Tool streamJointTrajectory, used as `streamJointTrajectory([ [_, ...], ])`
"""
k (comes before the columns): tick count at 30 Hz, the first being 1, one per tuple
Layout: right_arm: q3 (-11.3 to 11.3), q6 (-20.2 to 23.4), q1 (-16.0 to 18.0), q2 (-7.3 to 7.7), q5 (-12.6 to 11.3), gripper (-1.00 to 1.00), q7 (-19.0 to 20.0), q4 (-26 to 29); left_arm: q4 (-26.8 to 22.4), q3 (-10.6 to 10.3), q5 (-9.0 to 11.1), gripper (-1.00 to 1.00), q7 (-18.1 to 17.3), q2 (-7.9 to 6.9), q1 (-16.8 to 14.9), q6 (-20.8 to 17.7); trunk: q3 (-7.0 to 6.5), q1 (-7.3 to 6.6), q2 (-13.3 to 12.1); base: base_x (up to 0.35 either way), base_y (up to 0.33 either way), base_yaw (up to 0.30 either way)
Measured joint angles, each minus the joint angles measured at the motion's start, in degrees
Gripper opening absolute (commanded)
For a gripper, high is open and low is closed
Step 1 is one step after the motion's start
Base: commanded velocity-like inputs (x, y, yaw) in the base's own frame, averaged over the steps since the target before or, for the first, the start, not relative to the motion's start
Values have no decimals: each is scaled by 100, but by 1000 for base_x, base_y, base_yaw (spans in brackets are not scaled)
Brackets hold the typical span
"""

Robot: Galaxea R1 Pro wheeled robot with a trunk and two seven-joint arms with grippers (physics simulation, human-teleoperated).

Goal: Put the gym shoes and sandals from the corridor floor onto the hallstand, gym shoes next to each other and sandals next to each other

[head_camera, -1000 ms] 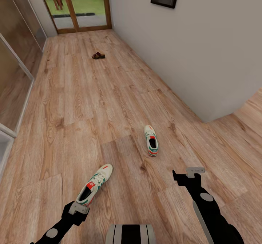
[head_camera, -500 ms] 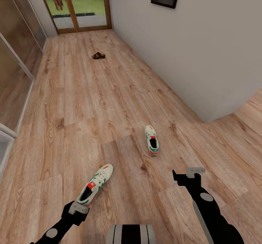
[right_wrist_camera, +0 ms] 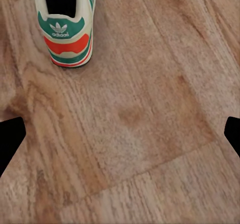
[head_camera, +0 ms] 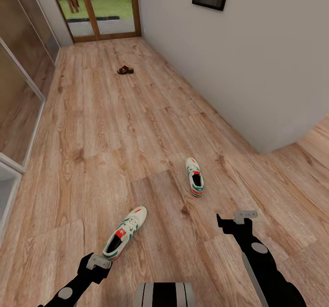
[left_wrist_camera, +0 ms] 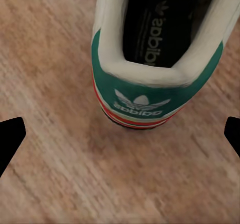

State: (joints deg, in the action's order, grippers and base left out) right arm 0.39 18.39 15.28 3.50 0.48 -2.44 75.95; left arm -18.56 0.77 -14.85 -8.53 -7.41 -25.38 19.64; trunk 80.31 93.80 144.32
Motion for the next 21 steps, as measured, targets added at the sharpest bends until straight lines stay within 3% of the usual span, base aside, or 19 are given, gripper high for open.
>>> streamJointTrajectory([
  [12, 3, 0, 0, 0, 0, 100, 0, 0, 0, -6, -1, 100, 0, 10, 0, -4, 0, -1, 0, 114, 2, 0],
  [21, 3, 0, 0, 0, 0, 100, 0, 0, 1, -13, -2, 100, 0, 14, 0, -4, 0, 0, 0, 21, 0, -27],
])
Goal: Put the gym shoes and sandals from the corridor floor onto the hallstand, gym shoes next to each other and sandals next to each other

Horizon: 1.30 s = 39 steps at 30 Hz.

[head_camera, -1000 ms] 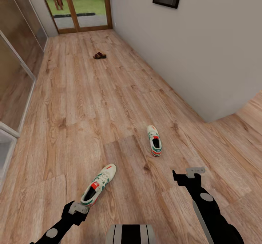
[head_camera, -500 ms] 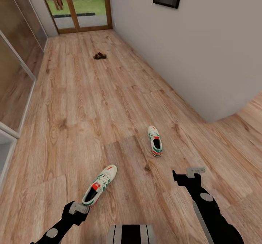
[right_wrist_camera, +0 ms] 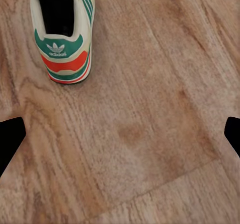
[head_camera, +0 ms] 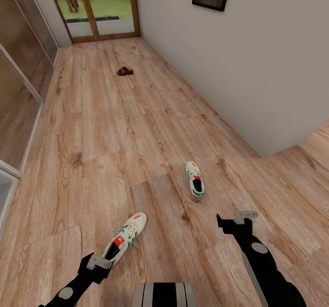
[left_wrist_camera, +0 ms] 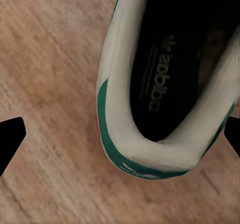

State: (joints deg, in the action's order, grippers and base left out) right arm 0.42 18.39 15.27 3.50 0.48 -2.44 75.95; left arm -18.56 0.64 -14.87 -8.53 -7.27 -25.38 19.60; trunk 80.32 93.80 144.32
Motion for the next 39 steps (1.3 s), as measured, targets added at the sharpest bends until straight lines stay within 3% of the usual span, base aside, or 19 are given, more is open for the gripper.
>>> streamJointTrajectory([
  [12, 0, 0, 0, 0, 0, 100, 0, 0, 0, -2, -1, 100, 0, 7, 0, 0, 0, 0, 0, 1, 0, -178],
  [20, -2, 0, 0, 0, 0, 100, 0, 0, 0, -2, 0, 100, 0, -1, 0, 0, 132, 16, 8, 0, 0, -22],
  [39, -1, 0, 0, 0, 0, 100, 0, 0, -6, -2, 0, 100, 0, 1, 0, 1, 133, 16, 8, 0, 0, -1],
])
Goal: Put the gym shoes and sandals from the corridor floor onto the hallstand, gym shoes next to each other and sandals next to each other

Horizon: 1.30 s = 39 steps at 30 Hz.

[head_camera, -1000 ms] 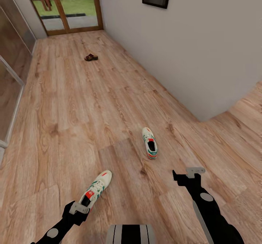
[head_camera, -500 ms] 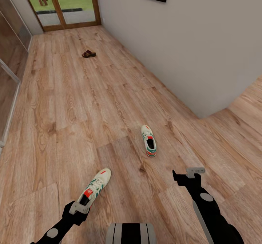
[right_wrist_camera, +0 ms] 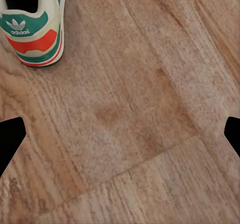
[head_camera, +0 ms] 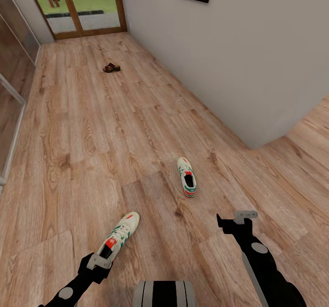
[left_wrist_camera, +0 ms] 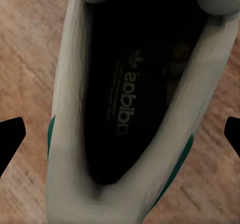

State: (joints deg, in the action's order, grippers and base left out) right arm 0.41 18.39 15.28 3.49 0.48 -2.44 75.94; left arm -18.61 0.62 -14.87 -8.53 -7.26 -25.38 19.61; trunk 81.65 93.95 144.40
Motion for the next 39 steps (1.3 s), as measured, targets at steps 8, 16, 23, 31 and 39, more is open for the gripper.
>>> streamJointTrajectory([
  [8, 0, 0, 0, 0, 0, 100, 0, 0, 3, -2, 5, -100, 3, 0, 0, 7, 0, 0, 0, 0, 0, 0],
  [16, 0, 0, 0, 0, -2, 100, 0, 0, -2, 11, 9, -100, 12, -2, 0, 5, 0, 0, 0, 0, 0, 0],
  [23, 0, 0, 0, 0, -1, 100, 0, 2, -5, 9, 26, -100, 13, -3, 0, 6, 0, 0, 0, 0, 0, 0],
  [31, 0, 0, 0, 0, 0, 100, 0, 0, -14, 14, 25, -100, 10, -3, 0, 7, 0, 0, 0, 0, 0, 0],
  [39, 0, -2, 0, 4, 2, 100, 0, 0, -32, 17, 24, -100, 11, -3, 0, 11, 0, 0, 0, 0, 0, 0],
])
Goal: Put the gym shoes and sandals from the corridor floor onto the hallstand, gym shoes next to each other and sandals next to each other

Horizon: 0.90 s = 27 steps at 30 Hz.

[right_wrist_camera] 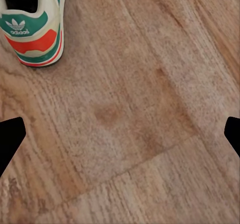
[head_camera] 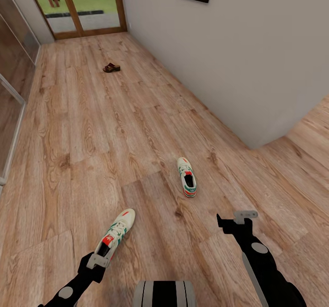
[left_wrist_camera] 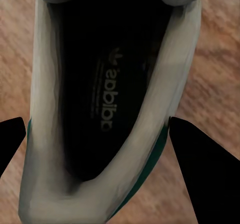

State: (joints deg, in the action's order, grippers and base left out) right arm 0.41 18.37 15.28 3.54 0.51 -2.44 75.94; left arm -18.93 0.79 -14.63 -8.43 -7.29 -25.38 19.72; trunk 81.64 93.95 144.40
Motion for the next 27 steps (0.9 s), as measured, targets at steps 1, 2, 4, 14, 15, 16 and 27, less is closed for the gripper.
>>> streamJointTrajectory([
  [1, 0, -1, 0, 1, 1, 100, 0, 0, -1, 0, -2, -100, 0, 0, 0, -1, 0, 0, 0, 0, 0, 0],
  [2, 0, -3, 0, 2, 3, 100, 0, 0, -3, 0, -3, -100, 0, 0, 0, -1, 0, 0, 0, 0, 0, 0],
  [4, 0, -5, 0, 3, 4, 100, 0, 0, -8, 0, -1, -100, 0, 0, 0, 1, 0, 0, 0, 0, 0, 0],
  [14, 0, -7, 0, 5, 18, 100, 0, -8, -16, 18, 9, -100, 5, 1, 0, -3, -110, -13, -6, 0, 0, 0],
  [15, 0, -7, 0, 8, 19, 100, -1, -9, -16, 28, 20, -100, 8, 4, 0, -4, -132, -16, -8, 0, 0, 0],
  [16, 0, -7, 0, 9, 20, 100, -1, -10, -16, 34, 27, -100, 11, 3, 0, -4, -155, -18, -9, 0, 0, 0],
  [27, -3, -10, -8, 6, 16, 100, 7, -17, -61, 99, 375, -100, 91, 17, -5, -32, -398, -47, -24, 0, 0, 0],
])
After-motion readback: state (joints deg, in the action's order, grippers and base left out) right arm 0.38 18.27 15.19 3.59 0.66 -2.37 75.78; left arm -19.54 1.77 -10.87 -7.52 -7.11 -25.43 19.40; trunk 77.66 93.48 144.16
